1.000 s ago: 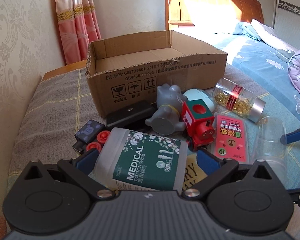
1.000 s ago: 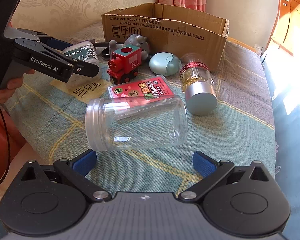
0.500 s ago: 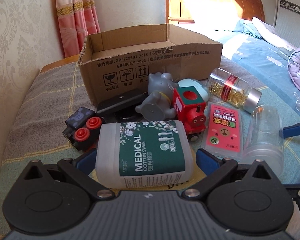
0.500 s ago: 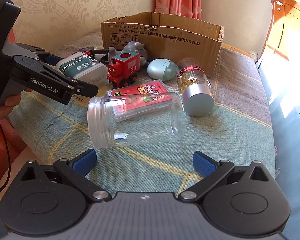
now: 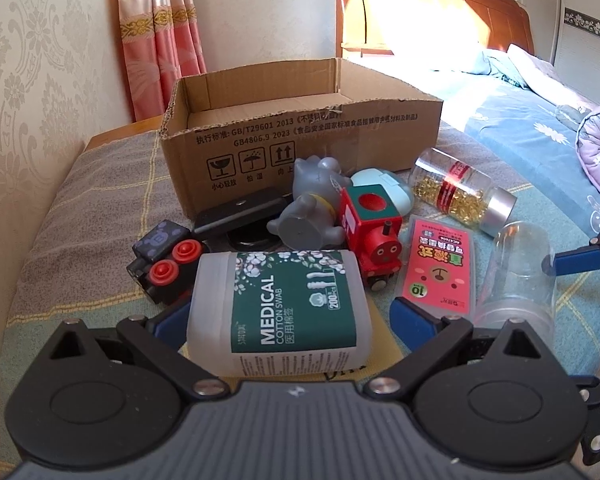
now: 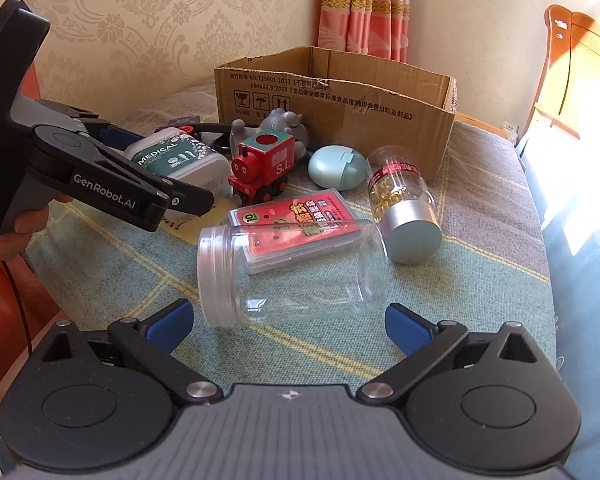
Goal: Organize rigid objects
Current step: 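Close right gripper on the clear jar while left gripper grasps the white MEDICAL bottle, then carry the jar with right gripper while left gripper sets the MEDICAL bottle in the box, then lower the clear jar into the box and open the right gripper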
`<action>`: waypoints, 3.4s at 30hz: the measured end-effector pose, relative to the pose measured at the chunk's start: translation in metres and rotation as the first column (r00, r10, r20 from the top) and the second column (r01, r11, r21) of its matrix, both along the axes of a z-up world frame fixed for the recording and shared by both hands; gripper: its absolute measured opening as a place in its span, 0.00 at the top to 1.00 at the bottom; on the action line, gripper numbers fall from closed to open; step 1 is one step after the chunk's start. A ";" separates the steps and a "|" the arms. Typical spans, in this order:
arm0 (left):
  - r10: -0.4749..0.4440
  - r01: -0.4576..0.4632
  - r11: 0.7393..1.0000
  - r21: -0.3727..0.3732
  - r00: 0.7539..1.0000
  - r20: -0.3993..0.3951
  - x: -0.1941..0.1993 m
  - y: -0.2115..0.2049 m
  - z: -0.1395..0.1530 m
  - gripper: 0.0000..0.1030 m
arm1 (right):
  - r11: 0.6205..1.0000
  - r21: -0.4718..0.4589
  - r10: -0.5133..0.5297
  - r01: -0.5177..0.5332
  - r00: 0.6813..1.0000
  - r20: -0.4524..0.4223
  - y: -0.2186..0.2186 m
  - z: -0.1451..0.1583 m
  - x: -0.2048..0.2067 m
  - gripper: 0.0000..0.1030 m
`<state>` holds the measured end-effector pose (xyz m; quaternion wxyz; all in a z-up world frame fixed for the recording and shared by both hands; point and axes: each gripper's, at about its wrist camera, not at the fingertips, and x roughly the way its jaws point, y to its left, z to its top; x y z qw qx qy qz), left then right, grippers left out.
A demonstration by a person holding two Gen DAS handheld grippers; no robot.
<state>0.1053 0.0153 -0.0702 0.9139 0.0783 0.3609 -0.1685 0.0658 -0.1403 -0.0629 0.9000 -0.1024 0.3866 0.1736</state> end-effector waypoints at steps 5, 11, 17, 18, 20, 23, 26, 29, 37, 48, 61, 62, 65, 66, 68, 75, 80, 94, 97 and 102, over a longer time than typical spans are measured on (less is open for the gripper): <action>0.007 -0.007 1.000 0.004 1.000 0.001 0.000 0.001 0.001 0.03 | 1.000 -0.016 0.004 -0.004 0.999 0.036 0.005 0.001 0.009 0.00; 0.011 -0.011 1.000 0.026 1.000 0.008 0.000 -0.003 0.004 0.03 | 1.000 -0.020 0.001 0.000 0.999 0.053 0.010 0.003 0.017 0.00; 0.035 -0.035 0.998 0.052 0.999 -0.013 0.004 -0.007 0.005 0.11 | 0.999 -0.034 0.001 0.000 0.999 0.039 0.014 0.003 0.021 0.00; 0.035 -0.035 0.998 0.049 0.999 -0.015 0.005 -0.006 0.005 0.11 | 0.999 -0.037 0.000 0.002 0.999 0.037 0.015 0.003 0.022 0.00; 0.046 -0.046 0.998 0.043 0.999 -0.022 0.007 -0.005 0.005 0.12 | 1.000 -0.030 0.001 0.000 1.000 0.023 0.015 0.004 0.022 0.00; 0.049 -0.047 0.998 0.047 0.998 -0.028 0.009 -0.005 0.005 0.14 | 0.999 -0.047 0.001 0.000 1.000 0.017 0.017 0.005 0.023 0.02; 0.053 -0.050 0.998 0.044 0.997 -0.049 0.012 -0.004 0.005 0.20 | 0.998 -0.067 -0.012 0.012 1.000 0.002 0.019 0.005 0.025 0.05; 0.057 -0.055 0.998 0.034 0.996 -0.062 0.012 -0.001 0.006 0.20 | 0.997 -0.072 -0.012 0.012 1.000 -0.011 0.021 0.007 0.026 0.05; 0.062 -0.058 0.997 0.042 0.993 -0.099 0.008 0.002 0.017 0.20 | 0.998 -0.061 0.001 -0.004 0.999 -0.039 0.019 0.017 0.030 0.05; 0.034 -0.034 0.999 0.021 0.999 0.012 0.018 -0.003 0.083 0.20 | 1.000 -0.011 0.012 -0.011 1.000 0.019 0.005 0.064 0.049 0.05; 0.069 -0.070 0.997 0.022 0.996 0.049 0.133 -0.029 0.112 0.20 | 1.000 0.003 -0.011 0.010 0.989 0.151 -0.008 0.113 0.097 0.05; 0.066 -0.067 0.997 0.027 0.997 0.041 0.146 -0.031 0.109 0.20 | 1.000 0.007 -0.015 0.014 0.988 0.151 -0.010 0.114 0.101 0.05; 0.077 -0.078 0.996 0.051 0.996 0.034 0.172 -0.036 0.105 0.20 | 0.999 0.017 -0.032 0.030 0.988 0.153 -0.015 0.114 0.108 0.05; 0.080 -0.082 0.995 0.063 0.996 0.036 0.180 -0.038 0.103 0.20 | 0.999 0.020 -0.037 0.035 0.988 0.152 -0.016 0.114 0.110 0.05; 0.097 -0.101 0.991 0.085 0.994 0.050 0.195 -0.040 0.099 0.20 | 0.999 0.023 -0.046 0.043 0.987 0.151 -0.019 0.114 0.115 0.05; 0.174 -0.185 0.977 0.106 0.979 0.109 0.216 -0.035 0.093 0.14 | 0.997 0.030 -0.069 0.065 0.987 0.144 -0.022 0.111 0.126 0.05; 0.171 -0.180 0.982 0.062 0.976 0.139 0.184 -0.022 0.101 0.03 | 0.998 0.017 -0.066 0.065 0.988 0.140 -0.018 0.110 0.130 0.05; 0.249 -0.243 0.968 -0.060 0.959 0.133 0.077 0.027 0.085 0.01 | 0.998 0.028 -0.060 0.058 0.995 0.077 0.000 0.115 0.184 0.05; 0.264 -0.261 0.964 -0.046 0.957 0.120 0.063 0.035 0.074 0.01 | 0.997 0.040 -0.073 0.071 0.996 0.052 0.003 0.114 0.213 0.05; 0.280 -0.279 0.960 -0.021 0.956 0.089 0.051 0.042 0.060 0.01 | 0.994 0.049 -0.102 0.100 0.994 0.031 0.009 0.110 0.259 0.05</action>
